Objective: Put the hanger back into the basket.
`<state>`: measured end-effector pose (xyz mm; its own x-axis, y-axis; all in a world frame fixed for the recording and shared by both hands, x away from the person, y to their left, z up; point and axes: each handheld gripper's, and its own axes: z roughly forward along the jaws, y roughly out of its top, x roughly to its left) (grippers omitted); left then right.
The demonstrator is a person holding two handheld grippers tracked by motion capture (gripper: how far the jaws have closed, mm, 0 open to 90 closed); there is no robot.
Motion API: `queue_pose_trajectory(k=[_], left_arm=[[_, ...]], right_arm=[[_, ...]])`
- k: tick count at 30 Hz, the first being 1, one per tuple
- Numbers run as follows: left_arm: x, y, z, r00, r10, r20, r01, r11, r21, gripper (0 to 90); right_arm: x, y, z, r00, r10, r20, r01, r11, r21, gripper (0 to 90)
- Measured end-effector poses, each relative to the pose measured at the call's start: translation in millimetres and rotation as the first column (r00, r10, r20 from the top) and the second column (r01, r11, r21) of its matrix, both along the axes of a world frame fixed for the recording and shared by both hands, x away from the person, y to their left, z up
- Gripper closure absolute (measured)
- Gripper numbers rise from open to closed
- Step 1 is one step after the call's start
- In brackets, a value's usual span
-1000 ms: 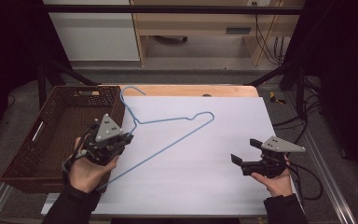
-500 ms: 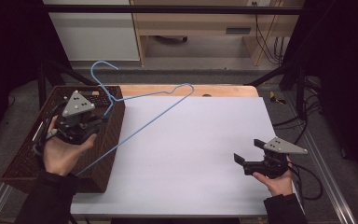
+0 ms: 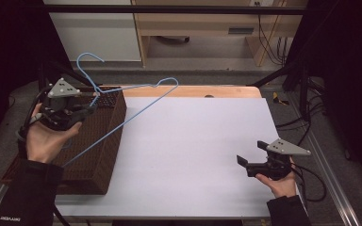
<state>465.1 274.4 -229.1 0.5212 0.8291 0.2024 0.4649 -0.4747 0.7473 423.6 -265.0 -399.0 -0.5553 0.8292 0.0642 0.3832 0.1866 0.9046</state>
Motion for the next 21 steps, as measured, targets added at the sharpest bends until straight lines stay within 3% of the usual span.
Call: queue_pose_trajectory(k=[12,21], left_arm=[[16.7,40.4,-7.4,0.991,0.134,-0.003,-0.134,0.991,-0.01,87.0],[25.8,75.5,-19.0,0.9735,0.229,-0.003,-0.229,0.9731,0.031,87.0]], right_arm=[[0.5,1.0,-0.8,1.0,0.005,-0.005,-0.005,1.0,-0.003,4.3],[0.9,1.4,-1.3,1.0,0.002,-0.008,-0.002,1.0,-0.009,4.3]])
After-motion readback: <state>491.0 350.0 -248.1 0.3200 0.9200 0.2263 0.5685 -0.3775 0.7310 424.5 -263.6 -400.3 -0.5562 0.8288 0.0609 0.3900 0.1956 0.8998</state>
